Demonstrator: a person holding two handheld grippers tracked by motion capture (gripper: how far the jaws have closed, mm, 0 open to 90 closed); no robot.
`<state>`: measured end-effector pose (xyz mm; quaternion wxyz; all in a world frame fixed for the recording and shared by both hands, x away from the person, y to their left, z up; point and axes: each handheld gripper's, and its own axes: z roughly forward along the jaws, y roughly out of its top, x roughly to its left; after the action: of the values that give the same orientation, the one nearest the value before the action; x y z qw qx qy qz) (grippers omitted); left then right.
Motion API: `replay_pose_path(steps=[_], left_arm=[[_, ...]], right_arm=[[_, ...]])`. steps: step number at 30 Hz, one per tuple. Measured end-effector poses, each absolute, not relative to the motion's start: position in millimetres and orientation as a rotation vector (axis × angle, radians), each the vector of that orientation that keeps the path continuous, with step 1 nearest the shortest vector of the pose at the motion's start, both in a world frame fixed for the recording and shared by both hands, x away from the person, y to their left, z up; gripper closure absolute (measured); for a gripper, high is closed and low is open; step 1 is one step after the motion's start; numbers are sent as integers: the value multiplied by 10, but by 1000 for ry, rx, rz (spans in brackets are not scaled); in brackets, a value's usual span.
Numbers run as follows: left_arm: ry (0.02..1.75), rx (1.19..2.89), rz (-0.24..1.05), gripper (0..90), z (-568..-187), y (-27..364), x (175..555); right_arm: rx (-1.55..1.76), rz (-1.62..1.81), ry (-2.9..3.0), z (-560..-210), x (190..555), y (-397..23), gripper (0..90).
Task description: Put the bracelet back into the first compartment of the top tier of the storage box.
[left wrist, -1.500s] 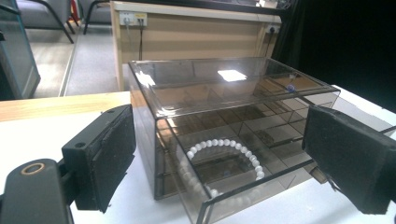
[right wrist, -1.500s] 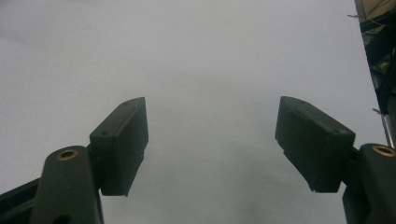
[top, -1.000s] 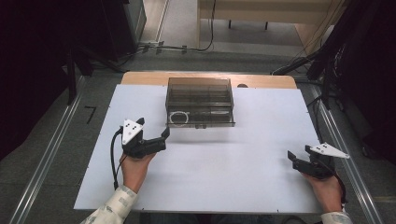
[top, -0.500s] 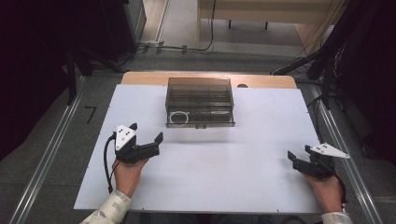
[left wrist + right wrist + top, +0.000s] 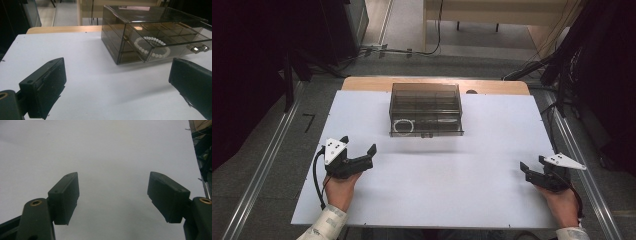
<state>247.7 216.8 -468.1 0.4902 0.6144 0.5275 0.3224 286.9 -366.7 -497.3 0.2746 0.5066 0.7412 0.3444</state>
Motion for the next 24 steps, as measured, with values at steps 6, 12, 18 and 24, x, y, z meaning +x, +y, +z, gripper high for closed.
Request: replay_pose_path(steps=[6, 12, 18, 24], left_arm=[[1314, 1480, 795, 14, -4723, 2256, 2451], [1343, 1477, 797, 14, -4752, 2316, 2398], [1365, 1467, 794, 14, -4779, 2386, 2325], [1374, 1470, 790, 14, -4800, 2427, 2282]], right_arm=[[1366, 931, 1991, -4970, 2859, -3680, 238], [1365, 933, 1990, -4969, 2855, -3675, 238], [1362, 933, 1992, -4971, 2855, -3681, 238], [1362, 933, 1991, -4969, 2850, -3681, 238]])
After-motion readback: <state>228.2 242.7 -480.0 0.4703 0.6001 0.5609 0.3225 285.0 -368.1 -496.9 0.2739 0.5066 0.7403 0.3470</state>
